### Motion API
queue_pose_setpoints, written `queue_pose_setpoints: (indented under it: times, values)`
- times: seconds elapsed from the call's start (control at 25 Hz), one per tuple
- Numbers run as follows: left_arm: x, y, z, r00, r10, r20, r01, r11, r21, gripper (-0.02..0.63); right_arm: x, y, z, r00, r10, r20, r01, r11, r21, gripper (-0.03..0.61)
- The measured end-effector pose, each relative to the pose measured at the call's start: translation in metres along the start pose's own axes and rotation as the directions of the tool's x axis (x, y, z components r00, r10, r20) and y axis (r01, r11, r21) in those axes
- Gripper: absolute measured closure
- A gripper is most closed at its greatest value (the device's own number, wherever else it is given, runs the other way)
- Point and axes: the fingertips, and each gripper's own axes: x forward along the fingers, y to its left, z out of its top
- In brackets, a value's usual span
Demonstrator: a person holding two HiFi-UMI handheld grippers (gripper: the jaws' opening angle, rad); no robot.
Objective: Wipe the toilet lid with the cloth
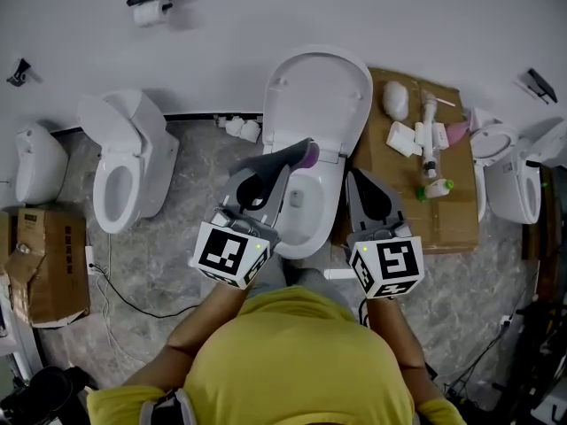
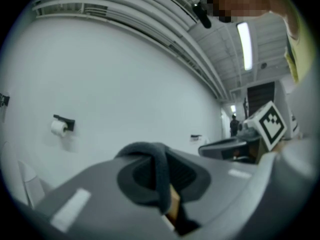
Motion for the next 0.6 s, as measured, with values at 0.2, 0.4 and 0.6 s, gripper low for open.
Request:
queue_pose_setpoints:
  times: [0.2,0.4,0.6]
  values:
    - [0.016,0.003,-0.004,0.999,-0.036,-0.023,0.036,0.999,-0.013,0.595,0.009,-0.007,0.003,1.000,-0.017,-0.006,0.017,1.000,0.008,0.562]
    - [0.035,0.014,-0.007,0.997,-0.064,-0.039,0.064,0.998,0.004,0.595,0.027,-0.015,0.003,0.999,-0.040,-0.008,0.040,0.999,0.016,0.561]
    - [0.056,0.026,-0.019,0.994,-0.093,-0.055,0.094,0.996,0.005,0.595,0.050,-0.023,-0.011,0.998,-0.048,-0.047,0.049,0.998,0.028,0.563]
